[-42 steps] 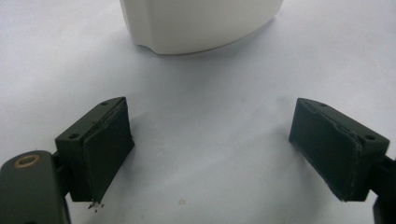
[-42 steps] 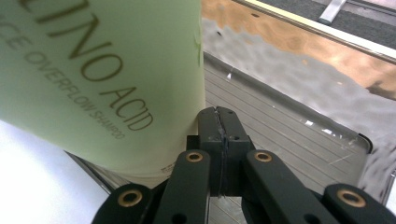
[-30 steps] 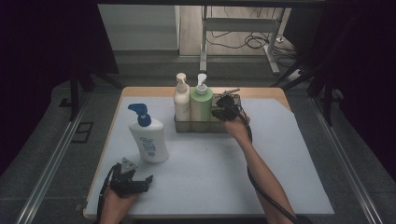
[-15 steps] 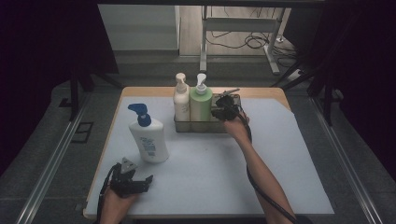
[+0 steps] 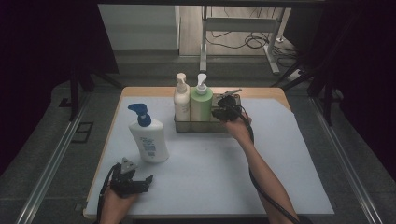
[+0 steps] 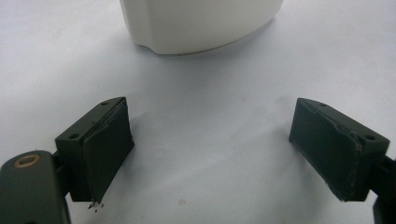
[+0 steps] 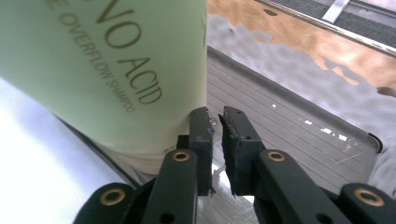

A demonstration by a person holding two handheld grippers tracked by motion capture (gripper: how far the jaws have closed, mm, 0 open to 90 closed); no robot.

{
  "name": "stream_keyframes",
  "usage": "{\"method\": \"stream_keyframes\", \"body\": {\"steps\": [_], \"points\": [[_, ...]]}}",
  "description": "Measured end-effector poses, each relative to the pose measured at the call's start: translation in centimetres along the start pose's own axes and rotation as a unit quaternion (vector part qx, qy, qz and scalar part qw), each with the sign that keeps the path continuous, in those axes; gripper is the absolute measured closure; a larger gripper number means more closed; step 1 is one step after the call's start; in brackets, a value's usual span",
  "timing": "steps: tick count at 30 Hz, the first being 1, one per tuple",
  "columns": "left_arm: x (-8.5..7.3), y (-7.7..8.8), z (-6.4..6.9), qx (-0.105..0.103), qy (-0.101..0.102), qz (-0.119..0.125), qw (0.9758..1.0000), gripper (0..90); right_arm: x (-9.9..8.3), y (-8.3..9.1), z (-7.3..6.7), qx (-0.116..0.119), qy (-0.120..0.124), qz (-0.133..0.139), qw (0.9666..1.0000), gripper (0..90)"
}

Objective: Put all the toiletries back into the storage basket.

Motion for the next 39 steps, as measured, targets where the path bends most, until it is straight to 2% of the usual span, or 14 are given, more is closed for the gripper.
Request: {"method": "stream_keyframes", "body": {"steps": [6,13,22,39], "points": [[0.0,0.0,0.0,0.000,0.000,0.000,1.0000,12.5,0.0,0.9,-0.3,0.000,0.016,0.007,0.9999,74.7],[0.0,0.0,0.0,0.000,0.000,0.000,1.0000,12.5,-0.2,2.4,-0.3,0.005,0.017,0.019,0.9997,63.8],[0.0,0.0,0.0,0.000,0.000,0.001,1.0000,12.5,-0.8,3.5,-0.9,0.016,0.022,0.018,0.9995,49.1],[0.0,0.0,0.0,0.000,0.000,0.000,1.0000,12.5,-1.0,7.0,-3.1,0.032,0.074,0.034,0.9961,30.3]]}}
Point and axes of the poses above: each handheld gripper's, and its own axes: y roughly backward along the jaws, x roughly out of its top, z roughly to its right, the point moved 6 cm from there along -y, roughly forward along the jaws, and after that the axes turned 6 degrees about z, right-handed, at the moved point
